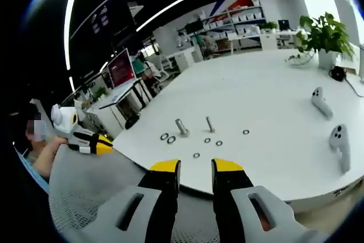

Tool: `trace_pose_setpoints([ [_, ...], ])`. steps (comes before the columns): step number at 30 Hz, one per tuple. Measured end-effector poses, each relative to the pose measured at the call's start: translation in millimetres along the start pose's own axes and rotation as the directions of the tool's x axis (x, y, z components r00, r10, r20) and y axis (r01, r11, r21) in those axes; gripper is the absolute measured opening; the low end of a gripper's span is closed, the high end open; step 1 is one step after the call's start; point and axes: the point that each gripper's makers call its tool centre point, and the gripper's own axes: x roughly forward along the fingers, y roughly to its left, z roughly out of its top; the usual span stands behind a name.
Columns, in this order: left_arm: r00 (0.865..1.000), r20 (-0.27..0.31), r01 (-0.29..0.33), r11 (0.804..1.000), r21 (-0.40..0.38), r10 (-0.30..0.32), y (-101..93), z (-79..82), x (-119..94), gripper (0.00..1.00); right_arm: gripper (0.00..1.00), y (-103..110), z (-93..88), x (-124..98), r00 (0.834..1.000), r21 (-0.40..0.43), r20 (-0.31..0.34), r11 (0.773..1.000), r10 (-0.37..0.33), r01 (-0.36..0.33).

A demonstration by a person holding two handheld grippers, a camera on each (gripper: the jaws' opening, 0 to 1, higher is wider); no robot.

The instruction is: Place the washer onto the threaded stud by aligning its center hole with the stud, sliding it down to the base, and recovering from edge contact or off-axis alignment until the washer reaches the visible bottom stop.

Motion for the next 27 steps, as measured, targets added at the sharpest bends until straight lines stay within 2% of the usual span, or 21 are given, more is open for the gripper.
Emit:
trace_pose_setpoints([
  [1,1.0,0.002,-0.001,1.0,0.002,0.001,0.0,0.7,0.2,0.08,0.24,2.6,-4.0,0.6,0.999,-0.031,-0.031,0.999,0.018,-0.019],
  [3,1.0,0.0,0.001,1.0,0.006,-0.001,-0.1,0.8,0.5,0.08,0.24,4.1,-5.5,1.6,0.999,-0.047,-0.045,0.999,0.018,-0.02],
  [15,1.0,0.001,0.002,1.0,0.007,-0.002,0.3,0.5,0.5,0.08,0.24,8.2,-7.3,1.8,0.998,-0.056,-0.057,0.998,0.038,-0.041],
  [27,1.0,0.002,-0.007,1.0,0.008,0.007,2.1,0.1,0.3,0.08,0.24,7.2,-10.0,2.0,0.997,-0.079,-0.078,0.996,0.025,-0.031],
])
